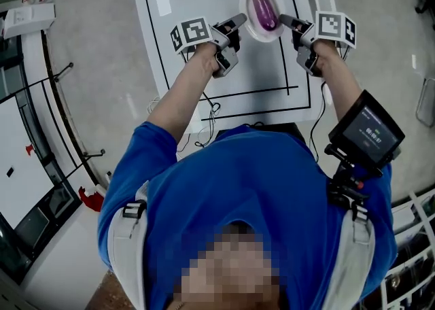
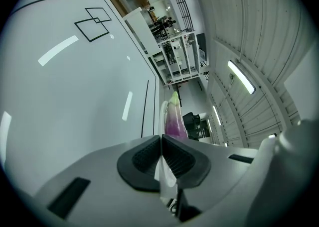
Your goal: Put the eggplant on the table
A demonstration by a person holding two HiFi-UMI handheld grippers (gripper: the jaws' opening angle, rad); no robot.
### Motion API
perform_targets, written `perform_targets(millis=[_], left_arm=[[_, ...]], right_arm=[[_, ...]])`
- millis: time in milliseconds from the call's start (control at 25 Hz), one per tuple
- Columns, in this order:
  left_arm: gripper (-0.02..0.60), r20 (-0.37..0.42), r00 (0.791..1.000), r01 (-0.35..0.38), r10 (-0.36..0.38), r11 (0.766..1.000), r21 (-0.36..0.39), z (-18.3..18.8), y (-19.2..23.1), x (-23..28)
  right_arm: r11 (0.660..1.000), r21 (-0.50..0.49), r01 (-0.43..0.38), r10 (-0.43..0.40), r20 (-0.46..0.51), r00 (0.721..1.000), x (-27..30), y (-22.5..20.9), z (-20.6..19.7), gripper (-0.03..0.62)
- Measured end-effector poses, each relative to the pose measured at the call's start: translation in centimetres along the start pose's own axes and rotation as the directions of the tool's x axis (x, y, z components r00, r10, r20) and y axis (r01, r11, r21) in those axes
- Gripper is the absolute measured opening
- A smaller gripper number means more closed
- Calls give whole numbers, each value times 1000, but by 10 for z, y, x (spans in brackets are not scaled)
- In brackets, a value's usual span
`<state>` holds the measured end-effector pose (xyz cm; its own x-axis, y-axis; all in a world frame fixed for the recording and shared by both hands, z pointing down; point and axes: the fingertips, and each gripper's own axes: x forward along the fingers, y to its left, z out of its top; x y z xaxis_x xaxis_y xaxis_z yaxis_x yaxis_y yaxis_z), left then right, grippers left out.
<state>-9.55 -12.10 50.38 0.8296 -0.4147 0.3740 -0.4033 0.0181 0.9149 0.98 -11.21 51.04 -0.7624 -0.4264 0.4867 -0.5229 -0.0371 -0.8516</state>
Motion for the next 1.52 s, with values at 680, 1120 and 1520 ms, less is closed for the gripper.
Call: perform_targets(millis=[680,1120,1520], left_arm=[[23,10,1000,-28,28,999,35,70,14,69],[23,42,996,-77,76,996,35,118,33,103],[24,35,994,-107,106,993,44,149,50,126]], right_arm=[[1000,-8,22,-22,8,1000,36,-36,87,17],[999,-20,42,-43,-19,999,71,-54,140,17],[997,-19,72,-72,-9,997,96,-69,169,17]])
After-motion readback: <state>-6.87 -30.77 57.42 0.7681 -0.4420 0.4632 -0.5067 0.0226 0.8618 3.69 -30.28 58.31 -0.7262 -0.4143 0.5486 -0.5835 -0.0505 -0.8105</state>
